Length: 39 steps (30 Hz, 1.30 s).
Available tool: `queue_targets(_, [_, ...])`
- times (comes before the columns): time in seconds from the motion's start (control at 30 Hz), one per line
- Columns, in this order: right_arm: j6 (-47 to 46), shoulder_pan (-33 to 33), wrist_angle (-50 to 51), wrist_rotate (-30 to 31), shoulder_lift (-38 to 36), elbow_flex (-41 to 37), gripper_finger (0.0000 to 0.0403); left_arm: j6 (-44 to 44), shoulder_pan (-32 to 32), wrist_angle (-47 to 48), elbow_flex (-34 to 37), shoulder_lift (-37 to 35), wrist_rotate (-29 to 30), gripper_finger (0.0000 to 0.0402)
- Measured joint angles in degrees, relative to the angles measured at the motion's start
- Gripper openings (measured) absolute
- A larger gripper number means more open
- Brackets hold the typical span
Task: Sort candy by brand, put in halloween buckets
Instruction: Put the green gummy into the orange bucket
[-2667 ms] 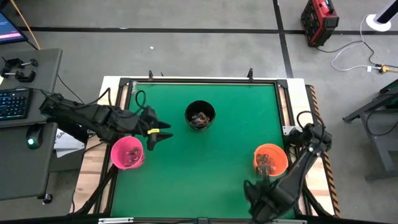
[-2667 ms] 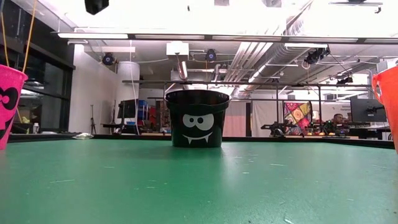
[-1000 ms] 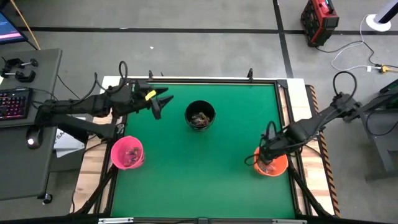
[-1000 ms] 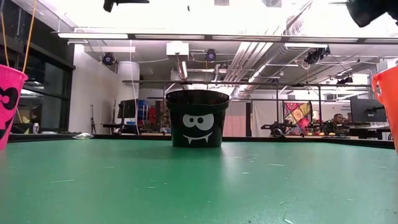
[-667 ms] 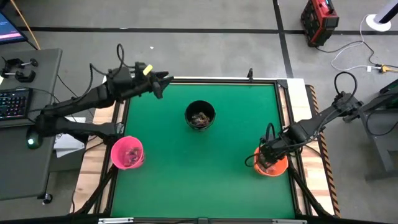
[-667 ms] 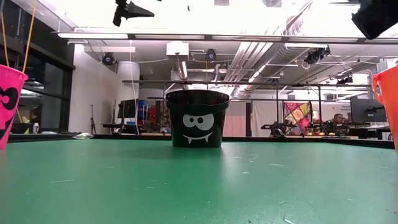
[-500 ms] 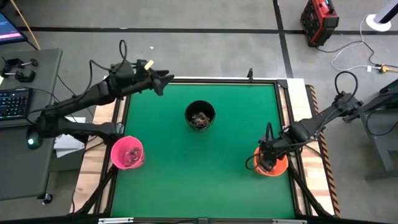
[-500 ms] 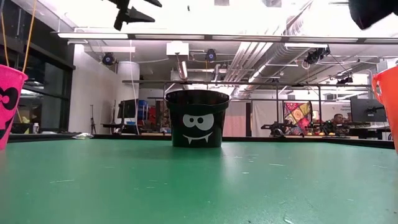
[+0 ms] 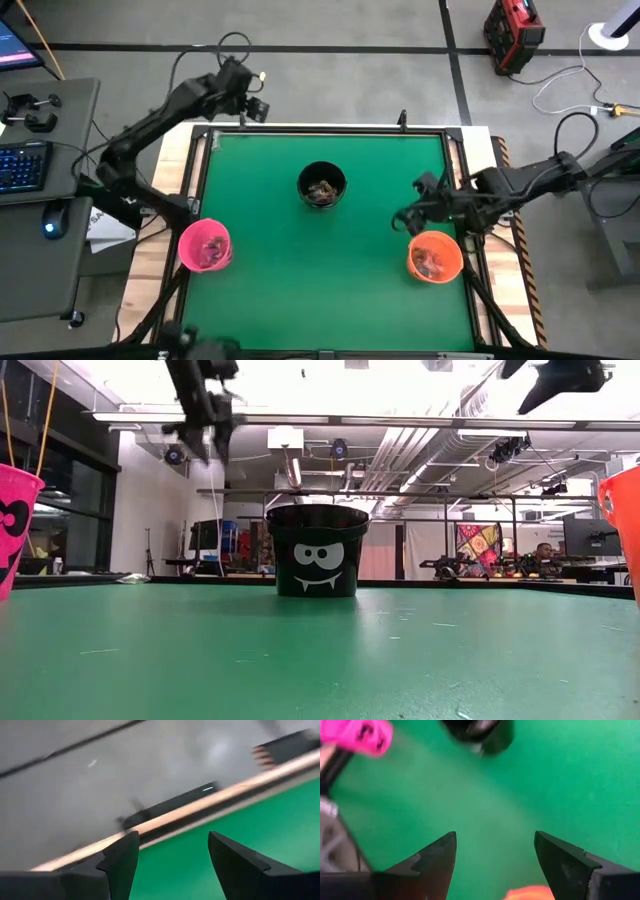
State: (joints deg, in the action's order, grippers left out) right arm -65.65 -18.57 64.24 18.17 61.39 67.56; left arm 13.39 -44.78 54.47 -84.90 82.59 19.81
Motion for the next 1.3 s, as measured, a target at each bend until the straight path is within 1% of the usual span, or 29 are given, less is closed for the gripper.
queue_targets(0.07, [-0.19, 2.17, -0.54, 2.38, 0.0, 0.08, 0.0261, 1.26, -3.7, -0.07, 0.68, 3.64, 0.18, 0.0227])
queue_targets(0.13, [-1.0, 3.95, -1.06, 4.84, 0.17, 0.1, 0.0261, 3.92, -6.65, 0.52, 2.17, 7.25, -2.52, 0.0227])
queue_targets(0.2, [-1.36, 5.41, -1.3, 6.28, 0.6, 0.1, 0.0261, 4.08, -8.97, 1.89, 4.16, 10.84, -5.62, 0.0227])
queue_targets(0.23, [-1.36, 6.04, -1.34, 6.43, 0.84, 0.1, 0.0261, 3.95, -9.84, 1.87, 5.24, 12.38, -5.92, 0.0227])
queue_targets(0.3, [-1.38, 7.37, -1.35, 6.46, 1.26, 0.1, 0.0261, 6.1, -11.44, 0.2, 7.38, 15.05, -5.03, 0.0227])
queue_targets(0.37, [-1.36, 8.51, -1.4, 6.46, 1.68, 0.1, 0.0261, 8.18, -13.13, -3.68, 9.06, 17.06, -3.59, 0.0227])
queue_targets(0.47, [-0.31, 10.3, -1.54, 6.46, 2.24, 0.1, 0.0261, 11.96, -15.62, -9.35, 10.54, 19.55, 0.06, 0.0227])
queue_targets(0.57, [0.38, 11.96, -1.54, 6.36, 2.67, 0.1, 0.0261, 17.78, -17.75, -9.35, 11.1, 21.4, 3.6, 0.0227])
queue_targets(0.63, [1.68, 12.81, -1.54, 5.76, 2.75, 0.1, 0.0261, 20.02, -18.65, -9.51, 11.08, 22.15, 5.32, 0.0227])
queue_targets(0.73, [3.29, 13.49, -1.52, 5.62, 2.75, 0.1, 0.0261, 20.98, -18.66, -10.4, 11.04, 23.25, 7.17, 0.0227])
queue_targets(0.83, [4.92, 13.81, -1.49, 5.63, 2.75, 0.1, 0.0261, 21.61, -18.03, -8.65, 11.06, 24.42, 7.87, 0.0227])
queue_targets(0.93, [6.49, 13.81, -0.96, 5.65, 2.75, 0.1, 0.0261, 22.47, -17.29, -7.02, 11.04, 25.21, 11.12, 0.0227])
queue_targets(1.1, [7.65, 13.81, -0.04, 6.75, 2.75, 0.1, 0.0261, 30.63, -15.66, -2.61, 11.04, 26.99, 16.9, 0.0222])
queue_targets(1.2, [7.5, 13.81, 0.14, 8.26, 2.75, 0.1, 0.0261, 34.99, -14.93, -0.64, 11.04, 28.77, 17.41, 0.0208])
queue_targets(1.3, [7.64, 13.81, 0.16, 8.44, 2.75, 0.1, 0.0261, 36.6, -14.66, -0.27, 11.04, 30.74, 17.15, 0.0191])
